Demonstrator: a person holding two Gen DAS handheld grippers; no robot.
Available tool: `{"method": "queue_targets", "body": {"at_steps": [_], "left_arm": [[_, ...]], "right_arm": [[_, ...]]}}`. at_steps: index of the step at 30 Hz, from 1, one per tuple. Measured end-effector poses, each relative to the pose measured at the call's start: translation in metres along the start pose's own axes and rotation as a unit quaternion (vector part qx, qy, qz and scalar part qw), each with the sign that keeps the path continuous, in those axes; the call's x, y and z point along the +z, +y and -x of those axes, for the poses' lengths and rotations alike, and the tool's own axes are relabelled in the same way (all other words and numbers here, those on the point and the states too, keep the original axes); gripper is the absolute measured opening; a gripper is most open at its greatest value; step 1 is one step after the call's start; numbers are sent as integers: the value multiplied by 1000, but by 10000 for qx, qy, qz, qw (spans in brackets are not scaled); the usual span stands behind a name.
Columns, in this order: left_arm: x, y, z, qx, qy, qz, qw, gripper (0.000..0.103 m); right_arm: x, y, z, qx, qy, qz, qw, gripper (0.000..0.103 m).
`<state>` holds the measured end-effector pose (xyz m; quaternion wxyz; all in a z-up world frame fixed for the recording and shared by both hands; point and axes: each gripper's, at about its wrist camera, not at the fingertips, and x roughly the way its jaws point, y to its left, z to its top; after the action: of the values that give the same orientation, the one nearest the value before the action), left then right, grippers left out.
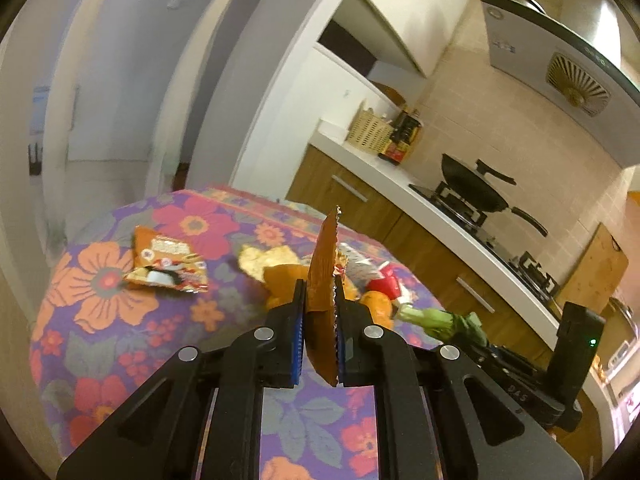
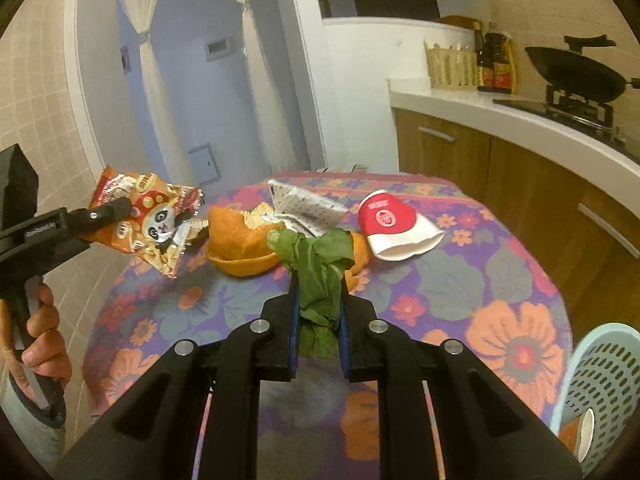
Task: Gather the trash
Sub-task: 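Carry peel and leaves over the blue basket and open both tools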
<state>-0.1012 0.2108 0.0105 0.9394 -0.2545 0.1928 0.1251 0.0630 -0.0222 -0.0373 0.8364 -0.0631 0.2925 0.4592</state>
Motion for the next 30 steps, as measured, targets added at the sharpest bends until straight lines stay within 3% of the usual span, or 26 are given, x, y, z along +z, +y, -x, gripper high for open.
{"method": "queue_targets", "body": {"at_steps": [7, 16, 23, 30], "left_arm": [[0, -44, -13, -432, 181, -279, 9985, 10], [-12, -123, -44, -1184, 757, -805, 9868, 10], [-27, -208, -83, -1722, 1271, -1513, 9650, 10], [-54, -283, -118, -1914, 1689, -2296, 9392, 10]], "right_arm": [[-2, -25, 46, -149, -301, -246, 9991, 13], [-14, -86, 126, -925, -695, -658, 9911, 13], [-38, -140, 165, -1398, -858, -1151, 9797, 13], [-64, -181, 191, -1808, -886, -1564, 9670, 13]]}}
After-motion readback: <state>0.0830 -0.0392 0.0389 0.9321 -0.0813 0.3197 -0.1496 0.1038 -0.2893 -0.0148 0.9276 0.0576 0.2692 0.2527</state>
